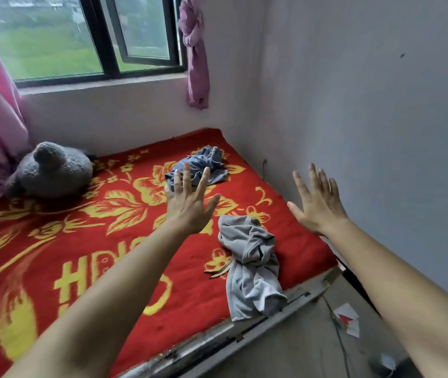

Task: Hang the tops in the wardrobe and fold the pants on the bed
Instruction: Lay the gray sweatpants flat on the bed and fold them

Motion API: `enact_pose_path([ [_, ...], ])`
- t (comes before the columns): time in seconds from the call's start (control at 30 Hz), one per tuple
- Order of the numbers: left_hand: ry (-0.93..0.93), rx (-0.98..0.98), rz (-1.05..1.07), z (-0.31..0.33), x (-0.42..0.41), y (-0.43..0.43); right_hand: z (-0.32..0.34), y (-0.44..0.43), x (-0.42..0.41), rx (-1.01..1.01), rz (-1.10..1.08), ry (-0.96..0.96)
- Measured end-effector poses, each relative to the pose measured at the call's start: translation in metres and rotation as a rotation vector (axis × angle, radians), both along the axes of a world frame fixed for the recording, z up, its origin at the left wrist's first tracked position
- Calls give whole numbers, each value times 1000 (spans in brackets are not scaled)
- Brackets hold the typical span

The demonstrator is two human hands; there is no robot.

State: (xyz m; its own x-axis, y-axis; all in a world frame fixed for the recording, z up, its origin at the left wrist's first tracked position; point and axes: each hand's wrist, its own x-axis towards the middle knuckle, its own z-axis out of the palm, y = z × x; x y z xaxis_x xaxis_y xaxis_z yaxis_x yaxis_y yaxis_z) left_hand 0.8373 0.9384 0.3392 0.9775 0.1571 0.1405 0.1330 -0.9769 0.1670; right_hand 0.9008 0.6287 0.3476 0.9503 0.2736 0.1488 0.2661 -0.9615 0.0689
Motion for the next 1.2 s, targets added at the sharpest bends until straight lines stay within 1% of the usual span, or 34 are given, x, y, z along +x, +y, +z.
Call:
enact_pose_path([
  [0.17, 77, -55, -34, -38, 62, -3, -31, -6, 53, 14, -58, 40],
  [0.3, 138, -84, -3, -75, 108, -10, -77, -4, 99, 18, -32, 86],
  [0.4, 206, -131, 32, -108, 139, -15, -118, 0, 141, 39, -10, 170],
  [0.47, 252, -188, 89, -134, 161, -16, -146, 6, 173, 73, -15, 265],
  [0.6, 390, -296, 269, -189, 201, -18, -204, 25, 239, 218, -20, 476],
  [0.7, 487, -352, 381, -239, 225, -24, -256, 38, 284, 259, 45, 551],
  [0.8, 532, -422, 477, -293, 243, -33, -316, 51, 317, 285, 61, 647],
  [0.87, 558, -479, 529, -330, 250, -39, -355, 58, 330, 333, 59, 692],
  [0.93, 630, -540, 572, -366, 253, -45, -389, 64, 338, 406, 56, 723],
  [1.0, 705, -634, 631, -398, 254, -50, -420, 68, 342, 455, 50, 771],
  [1.03, 713, -718, 670, -414, 255, -52, -435, 68, 343, 459, 43, 803],
  [1.1, 654, -947, 765, -440, 256, -56, -462, 67, 339, 439, 10, 866],
  [1.13, 610, -1031, 814, -451, 257, -59, -473, 66, 335, 424, -24, 877],
  [1.2, 555, -1129, 887, -469, 258, -64, -486, 66, 331, 398, -115, 862],
])
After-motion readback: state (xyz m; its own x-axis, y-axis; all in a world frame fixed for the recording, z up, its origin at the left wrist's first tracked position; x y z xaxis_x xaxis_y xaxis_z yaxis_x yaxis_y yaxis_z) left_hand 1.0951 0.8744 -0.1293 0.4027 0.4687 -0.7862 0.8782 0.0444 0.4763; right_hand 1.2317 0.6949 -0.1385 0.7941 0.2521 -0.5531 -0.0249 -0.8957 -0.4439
